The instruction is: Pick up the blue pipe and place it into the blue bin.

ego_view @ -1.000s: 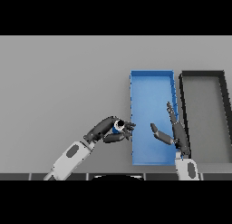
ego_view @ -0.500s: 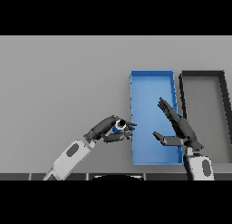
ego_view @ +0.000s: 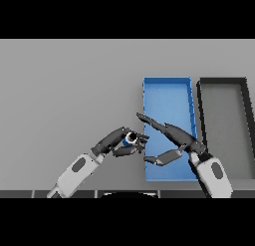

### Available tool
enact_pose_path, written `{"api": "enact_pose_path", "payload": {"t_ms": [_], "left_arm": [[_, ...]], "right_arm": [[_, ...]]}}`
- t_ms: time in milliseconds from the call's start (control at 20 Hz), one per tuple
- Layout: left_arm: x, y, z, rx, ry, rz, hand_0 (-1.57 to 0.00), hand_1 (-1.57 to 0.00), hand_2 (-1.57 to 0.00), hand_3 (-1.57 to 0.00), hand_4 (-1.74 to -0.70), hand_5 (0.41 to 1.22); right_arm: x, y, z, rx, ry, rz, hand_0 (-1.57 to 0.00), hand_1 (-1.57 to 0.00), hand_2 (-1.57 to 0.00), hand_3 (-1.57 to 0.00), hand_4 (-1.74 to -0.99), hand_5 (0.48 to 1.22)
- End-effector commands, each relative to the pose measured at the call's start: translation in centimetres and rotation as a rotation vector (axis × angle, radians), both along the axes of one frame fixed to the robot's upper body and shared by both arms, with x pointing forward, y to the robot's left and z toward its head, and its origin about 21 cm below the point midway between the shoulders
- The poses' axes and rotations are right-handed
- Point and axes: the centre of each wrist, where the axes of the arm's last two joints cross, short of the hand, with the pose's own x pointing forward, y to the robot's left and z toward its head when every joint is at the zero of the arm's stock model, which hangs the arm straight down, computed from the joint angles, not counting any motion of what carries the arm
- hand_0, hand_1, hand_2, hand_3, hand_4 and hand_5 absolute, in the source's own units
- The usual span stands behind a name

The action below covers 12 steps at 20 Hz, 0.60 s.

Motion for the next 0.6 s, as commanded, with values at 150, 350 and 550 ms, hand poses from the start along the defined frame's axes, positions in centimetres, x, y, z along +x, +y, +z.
{"api": "enact_pose_path", "payload": {"t_ms": [150, 350, 550], "left_arm": [[0.1, 0.1, -0.3, -0.013, -0.002, -0.025, -1.57, -1.57, -1.57, -1.52, -1.74, 1.221], [0.2, 0.1, -0.8, 0.004, 0.007, -0.031, -1.57, -1.57, -1.57, -1.54, -1.74, 1.221], [0.2, 0.4, -0.5, -0.002, 0.008, -0.046, -1.57, -1.57, -1.57, -1.48, -1.74, 1.221]], "right_arm": [[0.9, 2.8, 0.6, -0.035, 0.005, 0.089, 0.0, 0.0, 0.0, 0.0, -1.232, 0.531], [1.6, 5.4, 1.0, -0.055, -0.002, 0.156, 0.0, 0.0, 0.0, 0.0, -1.222, 0.519], [3.2, 7.4, 1.4, -0.063, 0.002, 0.202, -0.05, -0.08, -0.1, -0.05, -1.245, 0.506]]}}
